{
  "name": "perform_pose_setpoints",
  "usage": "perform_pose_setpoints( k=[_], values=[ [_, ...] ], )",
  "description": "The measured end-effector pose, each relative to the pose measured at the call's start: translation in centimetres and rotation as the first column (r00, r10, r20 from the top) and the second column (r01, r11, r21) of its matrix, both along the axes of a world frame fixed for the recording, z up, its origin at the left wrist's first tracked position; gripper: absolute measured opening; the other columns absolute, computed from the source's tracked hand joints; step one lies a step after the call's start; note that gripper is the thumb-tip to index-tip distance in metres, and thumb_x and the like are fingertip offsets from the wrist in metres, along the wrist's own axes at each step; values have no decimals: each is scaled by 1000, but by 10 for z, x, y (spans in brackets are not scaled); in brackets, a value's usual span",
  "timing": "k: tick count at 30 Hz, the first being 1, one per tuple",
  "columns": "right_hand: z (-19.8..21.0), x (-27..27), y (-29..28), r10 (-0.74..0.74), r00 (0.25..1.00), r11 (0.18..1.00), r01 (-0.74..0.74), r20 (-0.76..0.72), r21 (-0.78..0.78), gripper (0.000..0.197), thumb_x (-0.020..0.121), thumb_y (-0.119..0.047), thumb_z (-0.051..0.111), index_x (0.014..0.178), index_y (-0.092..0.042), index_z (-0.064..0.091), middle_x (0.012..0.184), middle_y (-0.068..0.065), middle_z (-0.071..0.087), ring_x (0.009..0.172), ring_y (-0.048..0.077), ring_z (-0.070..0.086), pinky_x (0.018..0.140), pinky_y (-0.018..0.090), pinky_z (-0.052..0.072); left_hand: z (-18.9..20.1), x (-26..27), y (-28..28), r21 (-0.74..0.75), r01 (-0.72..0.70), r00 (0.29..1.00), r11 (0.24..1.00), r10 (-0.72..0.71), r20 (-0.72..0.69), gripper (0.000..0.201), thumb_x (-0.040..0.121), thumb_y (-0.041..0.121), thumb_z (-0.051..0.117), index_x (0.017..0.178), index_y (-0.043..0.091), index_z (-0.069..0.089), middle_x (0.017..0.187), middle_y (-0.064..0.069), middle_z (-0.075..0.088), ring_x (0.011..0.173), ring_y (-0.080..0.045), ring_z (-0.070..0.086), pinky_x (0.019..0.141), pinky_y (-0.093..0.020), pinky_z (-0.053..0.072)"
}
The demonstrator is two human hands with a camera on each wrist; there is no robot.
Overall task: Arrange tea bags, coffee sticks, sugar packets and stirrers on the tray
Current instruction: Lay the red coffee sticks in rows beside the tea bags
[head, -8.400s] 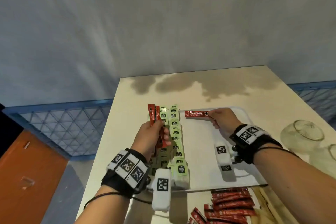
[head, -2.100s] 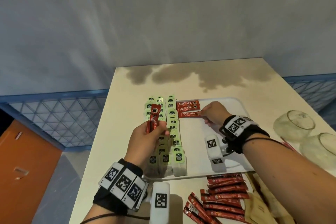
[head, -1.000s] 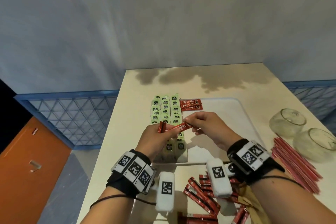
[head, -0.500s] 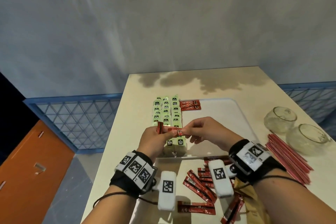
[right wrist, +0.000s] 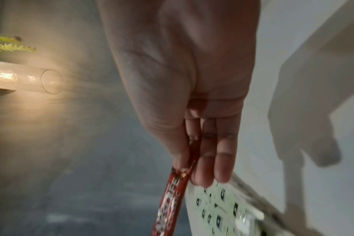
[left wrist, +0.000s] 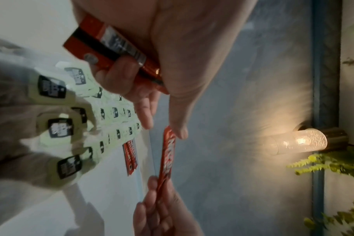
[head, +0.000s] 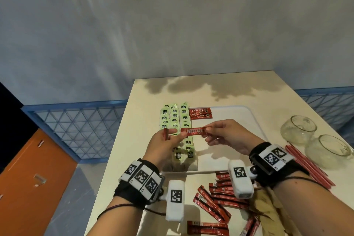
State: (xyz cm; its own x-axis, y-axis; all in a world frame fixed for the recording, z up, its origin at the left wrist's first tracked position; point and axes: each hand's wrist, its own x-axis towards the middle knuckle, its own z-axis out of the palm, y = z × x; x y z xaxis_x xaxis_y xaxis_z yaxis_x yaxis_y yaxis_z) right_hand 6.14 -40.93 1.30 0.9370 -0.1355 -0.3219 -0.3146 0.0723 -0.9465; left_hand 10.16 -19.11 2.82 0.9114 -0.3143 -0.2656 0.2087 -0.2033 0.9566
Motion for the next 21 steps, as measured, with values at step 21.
perform_pose_setpoints(
  k=[21],
  values=[
    [-63,99,-52,-240,958,746,79,-157,-661,25,86,-26,68,68,-15,57,72,-1,58,69,17,54,57,22,41,-32,46,16,-51,-94,995,994,92,-35,16,100,29,52,108,21,64,62,-7,65,38,-15,42,37,-19,31]
  ],
)
